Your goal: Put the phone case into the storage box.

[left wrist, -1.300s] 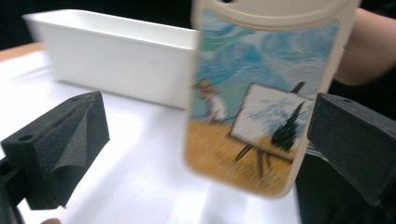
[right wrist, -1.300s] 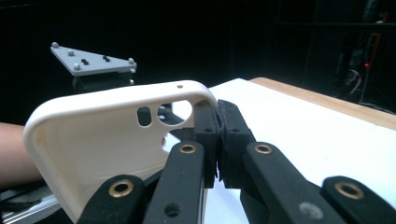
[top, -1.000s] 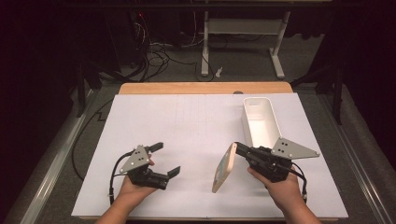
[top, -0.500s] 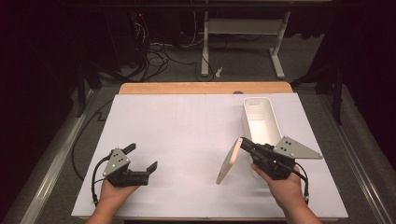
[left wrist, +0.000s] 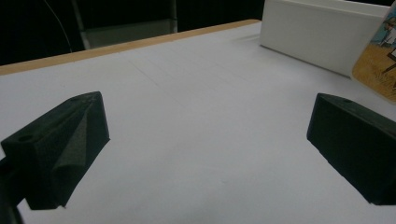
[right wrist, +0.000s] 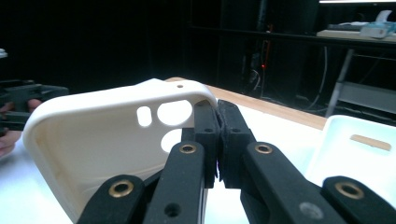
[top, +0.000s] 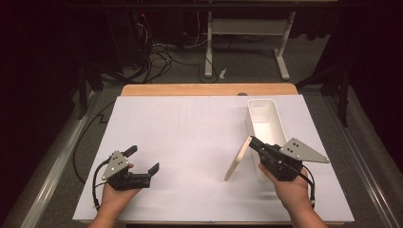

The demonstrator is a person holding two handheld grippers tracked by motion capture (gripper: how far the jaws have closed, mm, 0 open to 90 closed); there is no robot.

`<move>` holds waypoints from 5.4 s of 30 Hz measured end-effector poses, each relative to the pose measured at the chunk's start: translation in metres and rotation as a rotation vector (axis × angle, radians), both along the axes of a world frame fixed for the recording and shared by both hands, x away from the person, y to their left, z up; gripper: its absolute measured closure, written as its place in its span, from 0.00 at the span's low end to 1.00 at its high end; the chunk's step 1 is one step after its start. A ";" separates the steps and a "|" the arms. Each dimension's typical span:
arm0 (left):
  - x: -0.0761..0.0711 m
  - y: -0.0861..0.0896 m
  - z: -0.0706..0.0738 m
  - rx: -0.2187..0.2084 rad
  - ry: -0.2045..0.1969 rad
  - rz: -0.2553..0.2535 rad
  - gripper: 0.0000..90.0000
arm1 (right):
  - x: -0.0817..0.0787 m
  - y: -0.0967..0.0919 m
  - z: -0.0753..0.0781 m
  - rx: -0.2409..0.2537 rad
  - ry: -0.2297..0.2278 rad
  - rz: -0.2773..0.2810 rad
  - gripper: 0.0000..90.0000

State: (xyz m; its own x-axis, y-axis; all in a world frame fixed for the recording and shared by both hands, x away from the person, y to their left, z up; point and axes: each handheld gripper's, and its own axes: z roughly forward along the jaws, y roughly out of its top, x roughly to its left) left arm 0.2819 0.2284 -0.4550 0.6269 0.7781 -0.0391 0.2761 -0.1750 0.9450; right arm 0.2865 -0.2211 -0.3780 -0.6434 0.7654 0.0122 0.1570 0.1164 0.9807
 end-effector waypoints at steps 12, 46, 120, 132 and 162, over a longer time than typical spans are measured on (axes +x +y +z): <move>-0.001 0.001 0.001 -0.022 -0.019 0.008 0.00 | 0.001 -0.001 0.002 -0.001 -0.006 -0.054 0.99; -0.002 0.004 0.001 -0.034 -0.030 -0.005 0.00 | 0.026 -0.009 0.063 0.079 -0.141 -0.234 0.99; -0.003 0.005 0.002 -0.080 -0.036 -0.035 0.01 | 0.141 -0.017 0.041 -0.056 -0.066 -0.671 0.99; -0.004 0.005 0.003 -0.082 -0.036 -0.039 0.01 | 0.150 -0.012 0.026 -0.079 -0.032 -0.719 0.99; -0.004 0.005 0.002 -0.085 -0.041 -0.054 0.02 | 0.168 -0.019 0.001 -0.089 0.053 -0.773 0.99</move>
